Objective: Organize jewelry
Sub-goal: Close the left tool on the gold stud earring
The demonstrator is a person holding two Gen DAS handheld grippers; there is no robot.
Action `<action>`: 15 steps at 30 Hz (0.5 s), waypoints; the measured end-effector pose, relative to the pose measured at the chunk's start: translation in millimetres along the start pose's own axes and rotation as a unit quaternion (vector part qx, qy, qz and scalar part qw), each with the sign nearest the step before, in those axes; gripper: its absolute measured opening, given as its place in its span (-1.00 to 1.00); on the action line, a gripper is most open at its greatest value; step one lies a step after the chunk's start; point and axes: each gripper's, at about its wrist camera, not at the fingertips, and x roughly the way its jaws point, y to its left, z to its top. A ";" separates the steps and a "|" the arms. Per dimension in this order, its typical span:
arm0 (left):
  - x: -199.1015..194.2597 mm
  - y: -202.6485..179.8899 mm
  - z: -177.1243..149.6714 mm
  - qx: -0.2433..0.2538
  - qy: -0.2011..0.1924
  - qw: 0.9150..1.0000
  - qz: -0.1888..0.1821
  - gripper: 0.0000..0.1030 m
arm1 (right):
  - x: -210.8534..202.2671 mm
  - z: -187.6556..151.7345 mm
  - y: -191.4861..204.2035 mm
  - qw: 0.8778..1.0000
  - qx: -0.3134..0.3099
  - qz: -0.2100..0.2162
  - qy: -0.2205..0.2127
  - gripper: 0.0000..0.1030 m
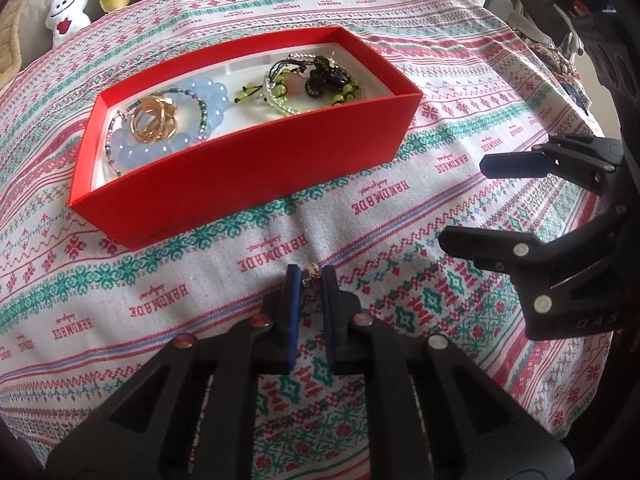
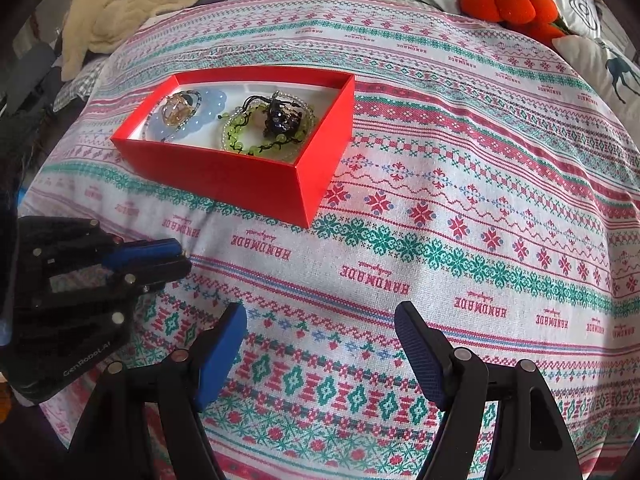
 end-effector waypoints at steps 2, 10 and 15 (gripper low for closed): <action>-0.6 -0.6 -0.3 0.001 -0.003 1.000 0.004 -0.78 | -0.5 -0.4 0.1 1.000 0.000 0.000 -0.001 0.51; -6.8 0.9 -0.7 0.002 -0.009 1.000 0.001 -0.79 | -0.9 -0.2 -0.3 1.000 0.001 0.000 -0.001 0.51; -22.4 7.8 3.7 -0.012 -0.030 0.999 -0.003 -0.79 | -4.5 1.8 -2.8 1.000 0.003 0.002 -0.004 0.51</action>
